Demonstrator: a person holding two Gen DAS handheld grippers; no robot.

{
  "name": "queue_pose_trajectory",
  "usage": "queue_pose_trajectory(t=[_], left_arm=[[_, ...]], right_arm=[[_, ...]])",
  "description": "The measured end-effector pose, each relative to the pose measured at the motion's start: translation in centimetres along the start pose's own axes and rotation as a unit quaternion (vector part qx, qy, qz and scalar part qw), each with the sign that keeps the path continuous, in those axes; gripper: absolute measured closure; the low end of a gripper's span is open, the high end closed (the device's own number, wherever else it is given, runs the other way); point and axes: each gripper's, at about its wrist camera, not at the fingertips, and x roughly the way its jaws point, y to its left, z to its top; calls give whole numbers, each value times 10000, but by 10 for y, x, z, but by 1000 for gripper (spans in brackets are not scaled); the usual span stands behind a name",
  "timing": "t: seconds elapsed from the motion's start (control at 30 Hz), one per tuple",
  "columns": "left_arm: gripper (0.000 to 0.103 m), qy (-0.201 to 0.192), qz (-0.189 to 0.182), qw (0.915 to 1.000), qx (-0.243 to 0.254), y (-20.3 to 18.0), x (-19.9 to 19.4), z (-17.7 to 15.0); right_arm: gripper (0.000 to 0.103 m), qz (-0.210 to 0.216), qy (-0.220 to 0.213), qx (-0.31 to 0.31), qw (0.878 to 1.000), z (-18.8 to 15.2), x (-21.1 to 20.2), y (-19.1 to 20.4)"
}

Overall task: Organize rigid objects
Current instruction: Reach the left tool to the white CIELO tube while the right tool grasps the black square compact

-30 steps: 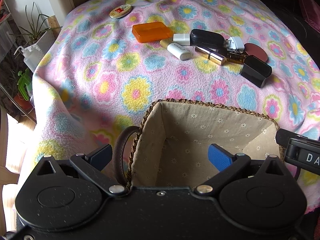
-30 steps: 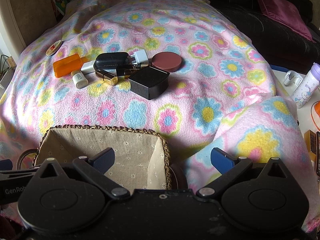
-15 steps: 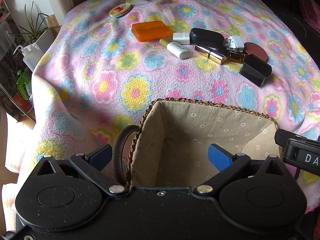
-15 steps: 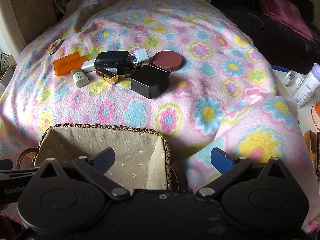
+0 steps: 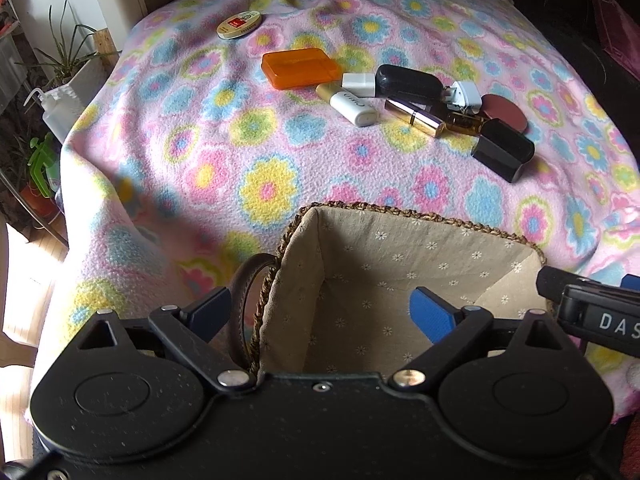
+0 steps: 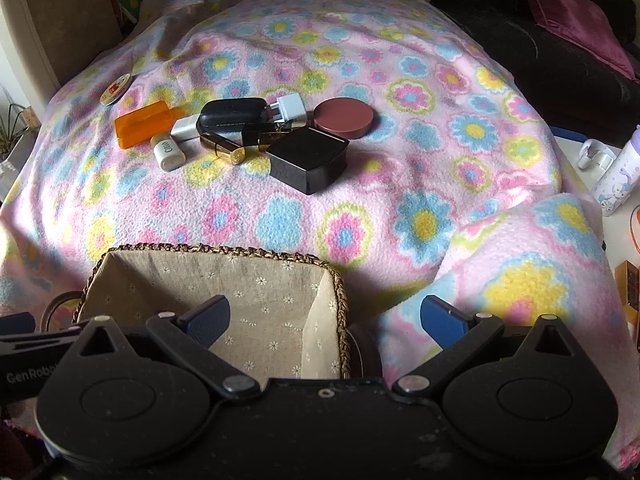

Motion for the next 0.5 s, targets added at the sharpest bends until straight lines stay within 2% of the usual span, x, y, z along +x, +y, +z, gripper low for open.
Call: queue_pose_trajectory(t=[0.17, 0.3, 0.5], left_arm=[[10, -36, -68, 10000, -60, 6, 3, 18], [14, -17, -37, 10000, -26, 9, 16, 44], [16, -80, -27, 9999, 108, 9, 39, 82]], right_arm=[[16, 74, -11, -188, 9998, 12, 2, 0], [19, 5, -189, -326, 9993, 30, 16, 0], [20, 189, -315, -160, 9992, 61, 45, -6]])
